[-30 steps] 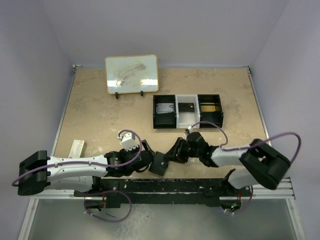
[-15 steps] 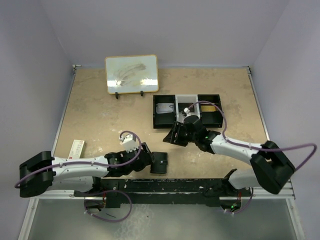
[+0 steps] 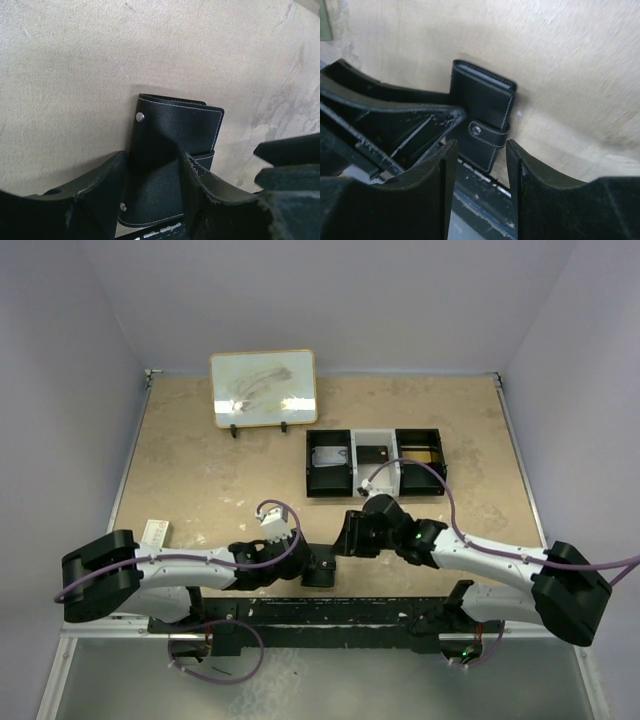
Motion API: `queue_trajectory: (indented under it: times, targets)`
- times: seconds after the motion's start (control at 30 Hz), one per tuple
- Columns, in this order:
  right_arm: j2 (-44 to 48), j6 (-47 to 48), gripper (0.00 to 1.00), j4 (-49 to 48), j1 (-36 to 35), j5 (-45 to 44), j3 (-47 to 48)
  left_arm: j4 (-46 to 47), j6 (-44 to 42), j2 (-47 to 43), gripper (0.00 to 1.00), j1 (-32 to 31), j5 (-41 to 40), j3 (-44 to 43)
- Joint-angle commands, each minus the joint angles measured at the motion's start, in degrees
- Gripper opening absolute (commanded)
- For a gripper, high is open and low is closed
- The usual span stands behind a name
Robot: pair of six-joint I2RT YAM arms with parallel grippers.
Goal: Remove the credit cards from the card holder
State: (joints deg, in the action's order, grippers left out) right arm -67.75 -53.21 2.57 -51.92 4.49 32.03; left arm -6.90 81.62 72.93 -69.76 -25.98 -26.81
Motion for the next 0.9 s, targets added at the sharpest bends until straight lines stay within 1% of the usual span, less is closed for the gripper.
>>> queue_trajectory:
  times: [0.0, 0.07, 0.1, 0.17, 0.23, 0.3, 0.4, 0.57, 0.7, 0.87]
  targets:
    - [2.47, -12.13, 0.48, -9.04, -1.07, 5.76, -4.05, -0.18, 0.54, 1.50, 0.42, 0.12, 0.79, 0.26]
    - [1.97, -16.76, 0.51, -14.65, -1.46, 8.52, -5.86, 0.20, 0.44, 1.79, 0.38, 0.06, 1.44, 0.33]
    - [1.41, -18.93, 0.51, -15.94, -1.83, 8.85, -6.03, 0.09, 0.51, 1.95, 0.36, 0.06, 1.67, 0.38]
    - [0.35, -22.18, 0.50, -15.43, -2.70, 8.35, -5.16, 0.09, 1.09, 1.83, 0.33, -0.01, 1.93, 0.87]
    - [-0.57, -24.00, 0.50, -13.29, -3.94, 6.43, -3.55, 0.65, 1.78, 1.64, 0.32, -0.09, 2.19, 1.55]
    - [-1.73, -23.65, 0.51, -8.52, -5.16, 3.44, -0.78, 1.62, 1.96, 1.37, 0.31, -0.15, 2.33, 2.38]
    - [-3.71, -21.47, 0.51, -4.26, -5.78, 0.75, 1.57, 2.45, 1.85, 1.01, 0.31, -0.20, 2.33, 2.90]
    - [-5.83, -17.07, 0.49, 5.50, -7.16, -6.90, 5.30, 1.53, 1.53, 0.72, 0.30, -0.33, 1.54, 2.55]
    - [-8.73, -14.03, 0.48, 9.04, -7.43, -9.06, 7.22, 1.99, 1.39, 0.67, 0.30, -0.38, 1.10, 2.89]
    - [-14.14, -13.03, 0.49, 11.36, -9.02, -9.53, 10.16, 2.67, 1.12, 1.18, 0.30, -0.38, 1.54, 2.98]
